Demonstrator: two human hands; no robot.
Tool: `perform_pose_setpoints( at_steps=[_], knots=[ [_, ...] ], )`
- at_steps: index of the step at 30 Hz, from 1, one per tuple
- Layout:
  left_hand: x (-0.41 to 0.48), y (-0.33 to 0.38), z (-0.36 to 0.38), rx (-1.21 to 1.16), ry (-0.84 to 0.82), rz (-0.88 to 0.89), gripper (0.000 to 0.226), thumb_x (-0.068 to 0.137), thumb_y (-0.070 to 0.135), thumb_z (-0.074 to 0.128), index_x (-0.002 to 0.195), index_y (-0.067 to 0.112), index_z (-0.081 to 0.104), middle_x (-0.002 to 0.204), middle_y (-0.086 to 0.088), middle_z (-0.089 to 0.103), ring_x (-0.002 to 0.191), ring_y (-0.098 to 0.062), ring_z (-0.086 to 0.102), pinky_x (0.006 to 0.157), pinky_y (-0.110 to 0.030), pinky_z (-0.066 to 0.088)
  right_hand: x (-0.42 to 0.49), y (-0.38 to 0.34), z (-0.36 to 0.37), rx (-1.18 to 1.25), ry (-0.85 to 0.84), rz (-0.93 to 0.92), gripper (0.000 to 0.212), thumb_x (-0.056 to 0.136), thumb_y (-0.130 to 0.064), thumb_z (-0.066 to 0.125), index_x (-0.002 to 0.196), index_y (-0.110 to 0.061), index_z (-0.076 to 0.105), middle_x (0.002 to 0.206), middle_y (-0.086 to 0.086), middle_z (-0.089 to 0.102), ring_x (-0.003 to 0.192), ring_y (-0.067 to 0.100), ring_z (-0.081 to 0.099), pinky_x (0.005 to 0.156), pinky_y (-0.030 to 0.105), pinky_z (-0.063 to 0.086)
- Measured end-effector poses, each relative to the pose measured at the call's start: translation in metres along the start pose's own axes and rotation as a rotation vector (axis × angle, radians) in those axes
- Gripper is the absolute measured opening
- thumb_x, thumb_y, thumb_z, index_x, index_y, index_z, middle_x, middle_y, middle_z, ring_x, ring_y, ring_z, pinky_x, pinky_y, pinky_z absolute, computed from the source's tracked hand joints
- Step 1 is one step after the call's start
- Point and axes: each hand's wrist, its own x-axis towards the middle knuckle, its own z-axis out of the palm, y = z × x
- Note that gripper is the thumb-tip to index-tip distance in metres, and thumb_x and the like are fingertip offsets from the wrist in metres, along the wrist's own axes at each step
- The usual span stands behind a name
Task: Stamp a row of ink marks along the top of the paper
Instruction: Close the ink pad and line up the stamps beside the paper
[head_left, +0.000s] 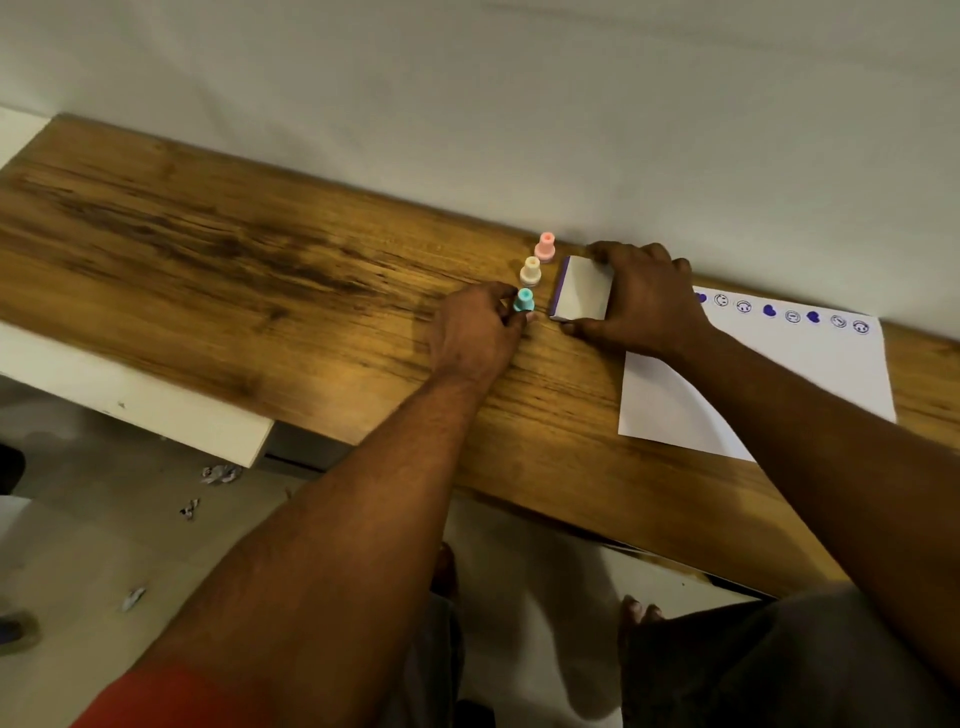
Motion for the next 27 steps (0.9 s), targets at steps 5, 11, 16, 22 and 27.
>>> perform_pose_setpoints(
  at_steps=[5, 11, 16, 22, 27],
  knots=[
    [0.003, 0.0, 0.005, 0.014, 0.002, -0.029, 0.044, 0.097, 0.038, 0.074, 0.139, 0.027, 0.066, 0.128, 0.005, 0.073, 0.114, -0.014, 0.067, 0.098, -0.036, 0.055, 0.0, 0.004, 0.001, 0.023, -0.017, -0.002, 0.105, 0.065, -0.082, 0.071, 0.149, -0.028, 0.04, 0.147, 0.002, 0.053, 0.132, 0.03, 0.048, 0.106, 0.054, 0.039],
    [0.005, -0.001, 0.007, 0.025, 0.008, -0.043, 0.045, 0.096, 0.039, 0.074, 0.139, 0.028, 0.066, 0.129, 0.005, 0.073, 0.115, -0.014, 0.066, 0.096, -0.034, 0.053, 0.001, 0.005, 0.0, 0.018, -0.032, -0.02, 0.107, 0.064, -0.083, 0.069, 0.15, -0.028, 0.039, 0.148, 0.002, 0.051, 0.133, 0.029, 0.047, 0.106, 0.053, 0.038],
    [0.007, -0.005, 0.005, 0.015, 0.013, -0.043, 0.055, 0.092, 0.047, 0.077, 0.141, 0.028, 0.062, 0.115, 0.007, 0.075, 0.103, -0.011, 0.067, 0.085, -0.031, 0.052, -0.003, 0.003, -0.013, 0.062, -0.003, -0.073, 0.102, 0.068, -0.087, 0.062, 0.149, -0.028, 0.043, 0.148, 0.001, 0.052, 0.133, 0.028, 0.047, 0.105, 0.05, 0.04],
    [0.0, 0.008, -0.006, 0.011, 0.142, 0.139, 0.053, 0.093, 0.046, 0.076, 0.14, 0.025, 0.062, 0.104, 0.008, 0.075, 0.098, -0.012, 0.067, 0.08, -0.029, 0.05, -0.038, 0.054, -0.054, 0.056, 0.169, -0.021, 0.066, 0.082, -0.071, 0.068, 0.132, -0.029, 0.063, 0.133, -0.002, 0.065, 0.126, 0.027, 0.053, 0.1, 0.047, 0.043],
    [-0.039, 0.028, 0.002, 0.096, -0.005, 0.571, 0.051, 0.097, 0.058, 0.065, 0.135, 0.025, 0.06, 0.105, 0.002, 0.071, 0.087, -0.013, 0.066, 0.065, -0.026, 0.044, -0.111, 0.165, -0.066, 0.092, 0.26, 0.25, 0.051, 0.088, -0.062, 0.065, 0.12, -0.024, 0.07, 0.121, 0.001, 0.07, 0.111, 0.03, 0.064, 0.093, 0.045, 0.052]
  ],
)
